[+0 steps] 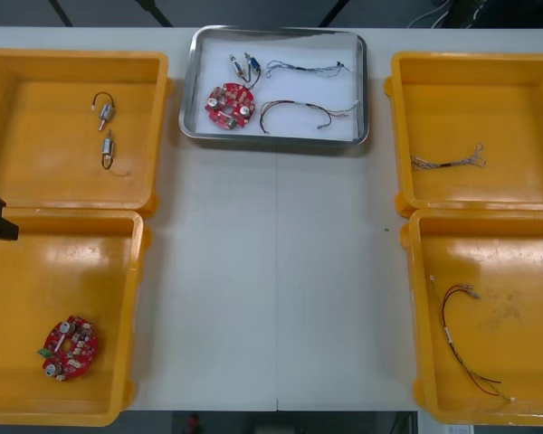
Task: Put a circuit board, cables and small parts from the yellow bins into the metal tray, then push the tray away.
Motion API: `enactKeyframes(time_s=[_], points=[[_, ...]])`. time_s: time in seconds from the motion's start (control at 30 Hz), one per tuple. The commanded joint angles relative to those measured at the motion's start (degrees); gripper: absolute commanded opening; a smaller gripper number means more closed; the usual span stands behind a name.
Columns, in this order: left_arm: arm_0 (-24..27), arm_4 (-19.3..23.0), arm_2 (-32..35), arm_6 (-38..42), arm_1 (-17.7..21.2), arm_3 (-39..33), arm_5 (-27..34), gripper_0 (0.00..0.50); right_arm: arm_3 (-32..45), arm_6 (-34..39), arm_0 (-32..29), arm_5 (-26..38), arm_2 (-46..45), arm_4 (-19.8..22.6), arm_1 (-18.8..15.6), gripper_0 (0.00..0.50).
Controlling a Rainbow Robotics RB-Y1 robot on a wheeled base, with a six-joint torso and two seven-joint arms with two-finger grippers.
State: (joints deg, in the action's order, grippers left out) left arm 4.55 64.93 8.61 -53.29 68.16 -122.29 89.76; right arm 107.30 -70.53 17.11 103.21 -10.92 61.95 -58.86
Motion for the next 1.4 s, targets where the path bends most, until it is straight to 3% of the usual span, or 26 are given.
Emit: enactKeyframes(time_s=[0.03, 0.57, 1.4], points=[[-0.8, 0.4, 1.9, -4.7, 2.8, -0.3, -0.5, 0.500, 0.2, 3.3, -0.2, 1.0, -1.6, -1.1, 3.0, 0.500], [-0.8, 0.4, 1.9, -4.7, 2.8, -0.3, -0.5, 0.500, 0.2, 4.6, -0.6, 4.9, -1.5, -2.6, 6.4, 0.500], [-0.8, 0.4, 1.9, -4.7, 2.8, -0.3, -0.5, 0.500, 0.2, 4.6, -0.6, 4.9, -1.5, -2.6, 6.4, 0.500]])
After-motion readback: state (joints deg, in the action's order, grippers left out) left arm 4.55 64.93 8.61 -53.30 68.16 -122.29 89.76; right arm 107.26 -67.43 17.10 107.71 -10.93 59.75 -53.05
